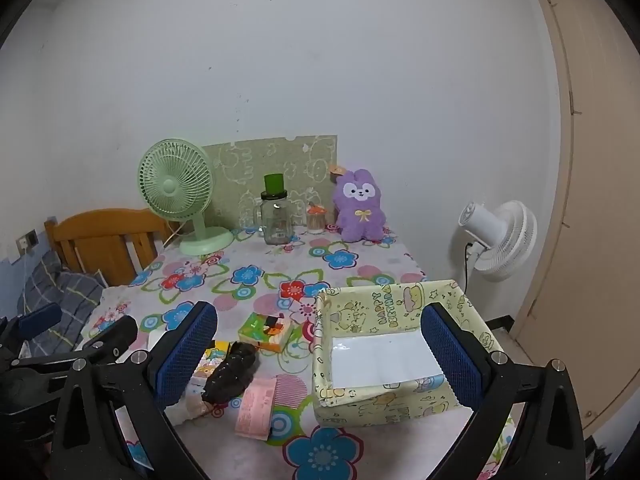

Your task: Organize soft objects

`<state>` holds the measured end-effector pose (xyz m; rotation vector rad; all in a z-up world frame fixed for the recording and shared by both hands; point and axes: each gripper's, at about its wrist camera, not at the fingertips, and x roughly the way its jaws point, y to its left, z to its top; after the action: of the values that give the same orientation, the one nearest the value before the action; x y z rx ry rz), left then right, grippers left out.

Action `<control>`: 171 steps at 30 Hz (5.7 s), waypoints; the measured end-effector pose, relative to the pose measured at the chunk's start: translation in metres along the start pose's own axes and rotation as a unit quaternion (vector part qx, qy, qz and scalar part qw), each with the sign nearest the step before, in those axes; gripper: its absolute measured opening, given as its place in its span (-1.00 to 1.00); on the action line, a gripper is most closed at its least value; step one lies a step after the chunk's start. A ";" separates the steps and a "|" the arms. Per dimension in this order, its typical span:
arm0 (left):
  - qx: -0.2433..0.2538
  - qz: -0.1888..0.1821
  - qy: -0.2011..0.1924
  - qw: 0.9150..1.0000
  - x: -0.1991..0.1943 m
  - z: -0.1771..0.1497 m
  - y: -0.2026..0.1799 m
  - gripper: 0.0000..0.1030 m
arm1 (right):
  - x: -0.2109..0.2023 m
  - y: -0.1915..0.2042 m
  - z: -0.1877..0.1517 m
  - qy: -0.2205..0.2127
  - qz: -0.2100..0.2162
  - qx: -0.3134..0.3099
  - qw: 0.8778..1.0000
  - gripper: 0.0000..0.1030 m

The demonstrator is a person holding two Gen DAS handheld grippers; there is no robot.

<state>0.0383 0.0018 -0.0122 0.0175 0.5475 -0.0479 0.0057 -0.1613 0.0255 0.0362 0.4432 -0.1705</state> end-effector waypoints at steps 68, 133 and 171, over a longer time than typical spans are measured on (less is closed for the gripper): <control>0.015 -0.037 -0.024 0.999 -0.002 -0.011 0.000 0.86 | 0.000 0.014 -0.006 0.006 -0.001 0.005 1.000 1.00; 0.004 -0.025 0.103 0.994 0.130 -0.055 0.039 0.51 | 0.147 0.092 -0.067 0.170 0.055 -0.001 0.984 0.66; 0.012 -0.018 0.116 0.993 0.130 -0.049 0.027 -0.41 | 0.158 0.095 -0.063 0.209 0.091 0.016 0.974 -0.34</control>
<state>0.1254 0.0244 -0.1214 0.0357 0.7807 -0.0890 0.1357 -0.0883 -0.0995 0.1458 0.8543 0.0139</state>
